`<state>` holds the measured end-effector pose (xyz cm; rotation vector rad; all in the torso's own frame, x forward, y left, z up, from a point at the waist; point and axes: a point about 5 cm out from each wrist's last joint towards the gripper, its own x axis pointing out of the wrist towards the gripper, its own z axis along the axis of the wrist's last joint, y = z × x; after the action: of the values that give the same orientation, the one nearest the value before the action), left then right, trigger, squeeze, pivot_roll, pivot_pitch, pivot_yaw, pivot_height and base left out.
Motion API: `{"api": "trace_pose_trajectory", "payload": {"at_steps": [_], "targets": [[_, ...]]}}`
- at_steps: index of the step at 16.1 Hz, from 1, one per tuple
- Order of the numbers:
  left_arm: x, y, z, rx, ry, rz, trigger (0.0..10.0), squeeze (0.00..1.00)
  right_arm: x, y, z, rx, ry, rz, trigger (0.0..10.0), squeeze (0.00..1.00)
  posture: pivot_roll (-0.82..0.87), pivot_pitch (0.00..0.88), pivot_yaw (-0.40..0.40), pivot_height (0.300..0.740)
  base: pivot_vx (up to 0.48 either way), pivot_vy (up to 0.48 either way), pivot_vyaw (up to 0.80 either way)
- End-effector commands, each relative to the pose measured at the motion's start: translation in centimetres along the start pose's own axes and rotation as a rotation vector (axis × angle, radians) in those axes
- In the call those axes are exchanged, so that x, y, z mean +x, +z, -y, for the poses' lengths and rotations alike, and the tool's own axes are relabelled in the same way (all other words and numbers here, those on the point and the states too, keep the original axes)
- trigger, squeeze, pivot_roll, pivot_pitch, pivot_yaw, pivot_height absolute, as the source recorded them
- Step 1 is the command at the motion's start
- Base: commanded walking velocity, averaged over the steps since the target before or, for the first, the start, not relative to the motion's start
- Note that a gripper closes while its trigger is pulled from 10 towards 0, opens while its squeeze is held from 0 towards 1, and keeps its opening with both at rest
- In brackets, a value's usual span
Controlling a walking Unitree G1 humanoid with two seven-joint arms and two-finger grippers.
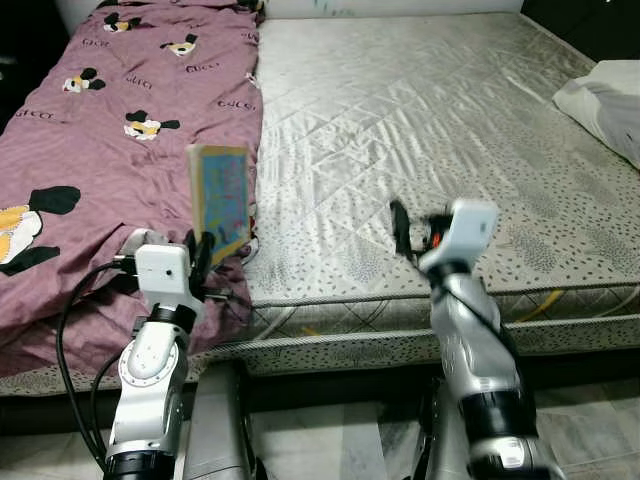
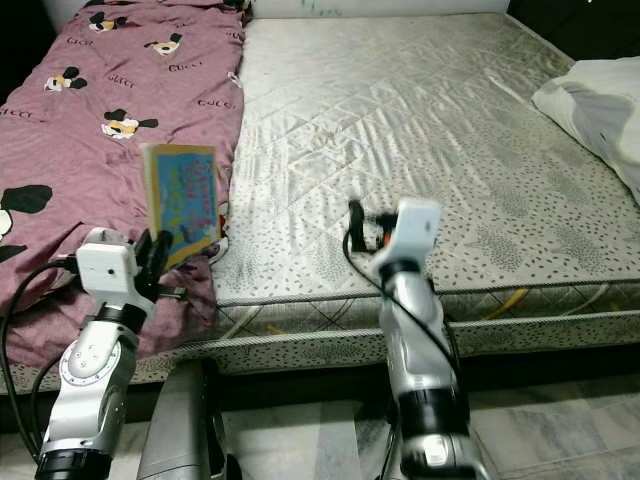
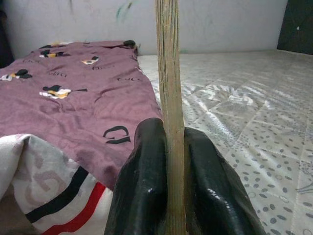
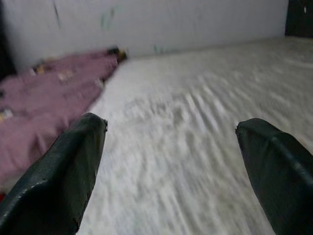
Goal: Clean up the room
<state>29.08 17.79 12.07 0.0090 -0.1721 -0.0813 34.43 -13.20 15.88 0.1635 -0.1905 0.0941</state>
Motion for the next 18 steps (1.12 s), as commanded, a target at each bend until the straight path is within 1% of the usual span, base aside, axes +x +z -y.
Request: {"api": "trace_pose_trajectory", "payload": {"at_steps": [1, 3, 4, 5, 7, 8, 9, 10, 12, 14, 15, 16, 17, 18], "targets": [[-0.2, 0.1, 0.1, 0.016, -0.005, 0.009, 0.0, 0.00, 0.6, 0.4, -0.3, 0.016, 0.010, 0.014, 10.0, 0.00, 0.05, 0.000, 0.017, 0.523, 0.000, 0.000, 0.00], [0.3, 0.2, 0.1, 0.006, 0.007, 0.011, 0.0, 0.00, 1.2, 0.9, -0.3, 0.018, 0.009, 0.030, 10.0, 0.00, 0.05, 0.000, 0.021, 0.543, 0.000, 0.000, 0.00], [0.8, 0.5, 0.2, 0.001, 0.012, 0.027, 0.0, 0.00, 1.3, 0.9, -0.2, 0.016, 0.003, 0.036, 10.0, 0.00, 0.05, 0.000, 0.027, 0.558, 0.000, 0.000, 0.00], [0.9, 0.6, 0.2, 0.001, 0.011, 0.029, 0.0, 0.00, 1.4, 0.9, -0.2, 0.016, 0.002, 0.036, 10.0, 0.00, 0.05, 0.000, 0.030, 0.563, 0.000, 0.000, 0.00], [1.7, 1.2, 0.4, 0.010, -0.010, 0.057, 0.0, 0.00, 1.6, 1.0, -0.2, 0.017, -0.007, 0.048, 10.0, 0.00, 0.04, 0.000, 0.038, 0.588, 0.000, 0.000, 0.00], [2.4, 1.7, 0.6, 0.014, -0.027, 0.075, 0.0, 0.00, 1.8, 1.2, -0.2, 0.017, -0.012, 0.056, 10.0, 0.00, 0.04, 0.000, 0.041, 0.603, 0.000, 0.000, 0.00], [2.5, 1.8, 0.7, 0.015, -0.031, 0.079, 0.0, 0.00, 1.9, 1.2, -0.2, 0.016, -0.013, 0.059, 10.0, 0.00, 0.04, 0.000, 0.042, 0.608, 0.000, 0.000, 0.00], [3.0, 2.0, 1.0, 0.017, -0.046, 0.084, 0.0, 0.00, 2.1, 1.4, -0.1, 0.014, -0.017, 0.067, 10.0, 0.00, 0.04, 0.000, 0.044, 0.628, 0.000, 0.000, 0.00], [3.1, 1.5, 1.1, 0.044, -0.039, 0.060, 0.0, 0.00, 2.1, 1.4, 0.0, 0.016, -0.025, 0.072, 10.0, 0.00, 0.04, 0.000, 0.051, 0.653, 0.000, 0.000, 0.00], [2.9, 1.1, 1.3, 0.048, -0.028, 0.043, 0.0, 0.00, 1.9, 1.3, 0.3, 0.012, -0.046, 0.075, 10.0, 0.00, 0.04, 0.000, 0.056, 0.678, 0.000, 0.000, 0.00], [2.8, 0.8, 1.5, 0.050, -0.035, 0.031, 0.5, 0.00, 1.7, 0.9, 0.7, 0.005, -0.063, 0.067, 10.0, 0.00, 0.04, 0.000, 0.058, 0.693, 0.000, 0.000, 0.00], [2.8, 0.8, 1.6, 0.050, -0.035, 0.031, 0.7, 0.00, 1.6, 0.9, 0.7, 0.004, -0.066, 0.065, 10.0, 0.00, 0.04, 0.000, 0.057, 0.698, 0.000, 0.000, 0.00], [2.6, 0.6, 1.5, 0.050, -0.032, 0.026, 1.3, 0.00, 1.5, 0.8, 0.7, 0.003, -0.070, 0.066, 10.0, 0.00, 0.03, 0.000, 0.054, 0.713, 0.000, 0.000, 0.00], [2.6, 0.3, 1.6, 0.046, -0.032, 0.013, 2.3, 0.00, 1.3, 0.7, 0.7, 0.002, -0.070, 0.068, 10.0, 0.00, 0.02, 0.000, 0.056, 0.723, 0.000, 0.000, 0.00]]}}
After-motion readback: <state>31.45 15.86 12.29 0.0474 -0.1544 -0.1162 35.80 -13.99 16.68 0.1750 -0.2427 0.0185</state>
